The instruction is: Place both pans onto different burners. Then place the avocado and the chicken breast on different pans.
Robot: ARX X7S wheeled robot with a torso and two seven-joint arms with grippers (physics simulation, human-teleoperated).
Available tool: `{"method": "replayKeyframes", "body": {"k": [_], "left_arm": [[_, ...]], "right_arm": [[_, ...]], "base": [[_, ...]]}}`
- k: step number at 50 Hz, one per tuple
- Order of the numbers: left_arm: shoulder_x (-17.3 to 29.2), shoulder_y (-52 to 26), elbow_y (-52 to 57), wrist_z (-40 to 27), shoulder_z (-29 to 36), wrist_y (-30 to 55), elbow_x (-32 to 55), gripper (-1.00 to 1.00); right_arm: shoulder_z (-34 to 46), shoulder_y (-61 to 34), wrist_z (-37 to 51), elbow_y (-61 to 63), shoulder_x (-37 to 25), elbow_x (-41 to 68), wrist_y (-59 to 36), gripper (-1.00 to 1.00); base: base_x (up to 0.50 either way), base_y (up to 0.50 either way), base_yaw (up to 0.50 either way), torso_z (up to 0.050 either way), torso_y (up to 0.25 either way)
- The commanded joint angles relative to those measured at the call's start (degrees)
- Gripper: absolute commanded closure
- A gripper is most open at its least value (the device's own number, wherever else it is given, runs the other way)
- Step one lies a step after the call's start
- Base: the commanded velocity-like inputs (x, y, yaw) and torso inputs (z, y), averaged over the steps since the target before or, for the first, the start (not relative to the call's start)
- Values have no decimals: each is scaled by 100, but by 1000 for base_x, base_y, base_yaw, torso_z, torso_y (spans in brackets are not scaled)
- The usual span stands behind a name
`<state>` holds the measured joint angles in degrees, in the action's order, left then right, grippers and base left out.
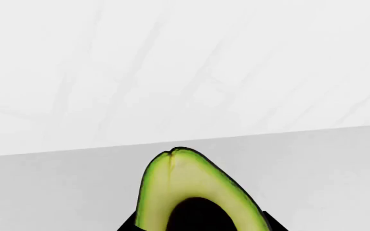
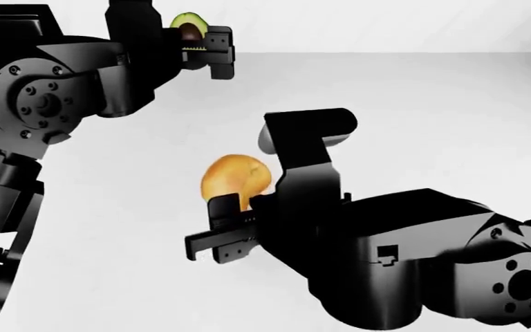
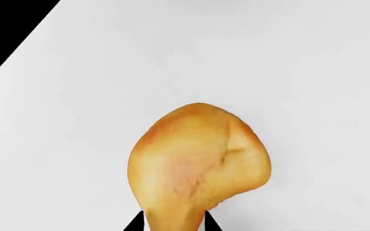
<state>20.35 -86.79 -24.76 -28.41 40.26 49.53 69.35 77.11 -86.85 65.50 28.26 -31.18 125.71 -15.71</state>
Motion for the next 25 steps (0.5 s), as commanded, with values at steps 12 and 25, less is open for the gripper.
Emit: {"method": "replayKeyframes", "body": {"k": [12,25], "left_arm": [[86,7,89,-164,-63,-162,1,100],[255,76,440,-356,-239,-86,237,100]], "right_arm": [[-490,-314,471,749,-313,-175,273,100],[-980,-465,148,1099,-1191,-100,318,100]], "base": [[0,0,0,0,0],[0,0,0,0,0]]}}
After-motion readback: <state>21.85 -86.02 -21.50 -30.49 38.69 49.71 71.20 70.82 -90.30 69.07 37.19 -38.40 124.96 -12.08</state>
